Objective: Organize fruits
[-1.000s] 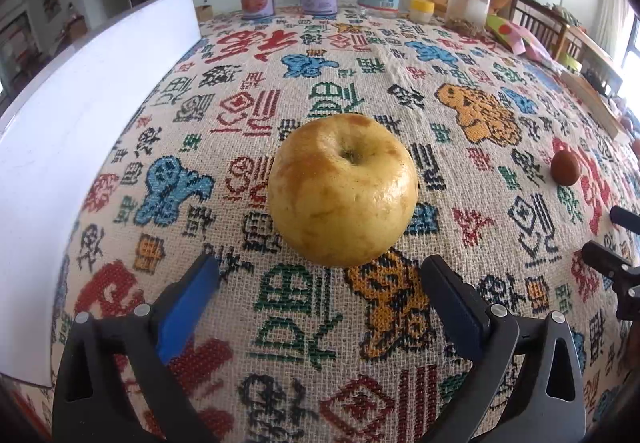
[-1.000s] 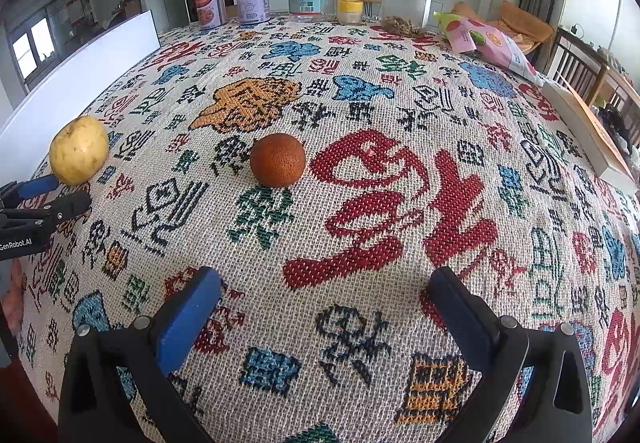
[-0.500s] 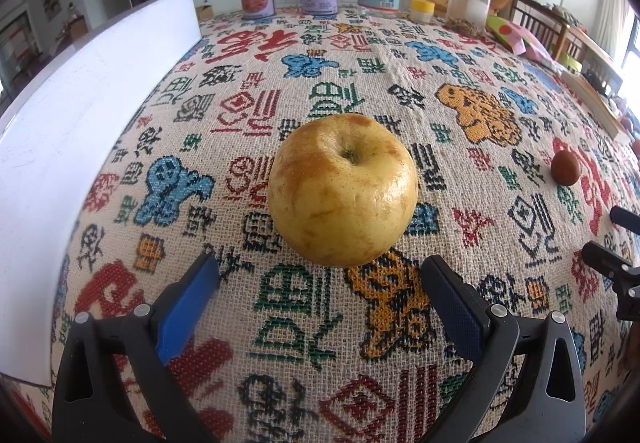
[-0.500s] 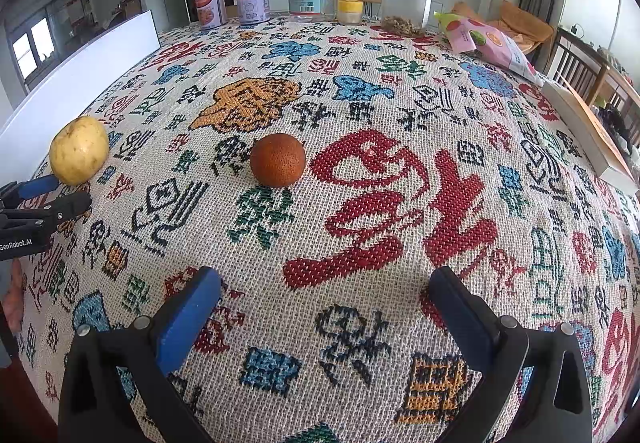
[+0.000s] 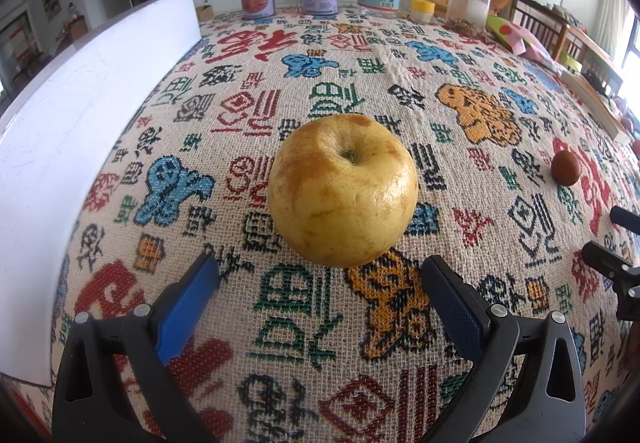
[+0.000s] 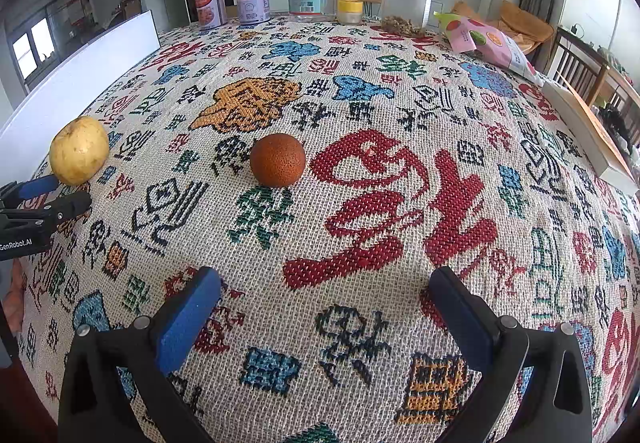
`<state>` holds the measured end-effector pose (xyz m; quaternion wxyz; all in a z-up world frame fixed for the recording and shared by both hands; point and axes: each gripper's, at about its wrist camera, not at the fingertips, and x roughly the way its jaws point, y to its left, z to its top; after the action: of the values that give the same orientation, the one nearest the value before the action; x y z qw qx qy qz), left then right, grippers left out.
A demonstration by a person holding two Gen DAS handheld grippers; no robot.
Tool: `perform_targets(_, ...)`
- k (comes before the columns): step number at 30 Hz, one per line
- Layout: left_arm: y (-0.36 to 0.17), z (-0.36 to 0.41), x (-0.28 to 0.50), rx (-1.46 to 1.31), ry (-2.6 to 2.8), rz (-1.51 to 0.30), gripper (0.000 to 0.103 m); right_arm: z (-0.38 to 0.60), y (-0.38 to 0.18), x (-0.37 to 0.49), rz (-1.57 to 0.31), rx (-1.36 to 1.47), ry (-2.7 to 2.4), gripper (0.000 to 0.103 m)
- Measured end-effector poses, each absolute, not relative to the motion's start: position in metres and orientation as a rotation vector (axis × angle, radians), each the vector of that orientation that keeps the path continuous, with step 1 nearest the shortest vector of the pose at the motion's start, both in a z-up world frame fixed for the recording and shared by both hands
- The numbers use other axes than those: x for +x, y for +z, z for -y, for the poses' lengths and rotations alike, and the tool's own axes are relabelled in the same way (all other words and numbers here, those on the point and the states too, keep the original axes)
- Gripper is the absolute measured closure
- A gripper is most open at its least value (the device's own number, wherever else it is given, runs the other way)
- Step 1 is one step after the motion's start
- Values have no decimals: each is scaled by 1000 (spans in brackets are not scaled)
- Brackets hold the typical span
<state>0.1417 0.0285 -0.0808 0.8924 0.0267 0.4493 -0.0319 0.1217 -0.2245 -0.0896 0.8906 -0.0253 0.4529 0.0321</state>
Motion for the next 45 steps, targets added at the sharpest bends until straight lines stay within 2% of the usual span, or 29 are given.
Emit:
perform_targets(35,-78,-36,143,59,-177,-964,1,224,-89,122,-941,-52,67,0)
perform_targets(40,-67,-66,137,-85,-267,-979,2,228,-87,118,-941,-27,92,0)
perform_targets(43,-60,-62,143,-97,-302,-961,2,232,-79,120,-946,40,145,2)
perform_targets(45,-59,-50,152,-36,-291,-955,3,225,-70,132,-944,21,167,12)
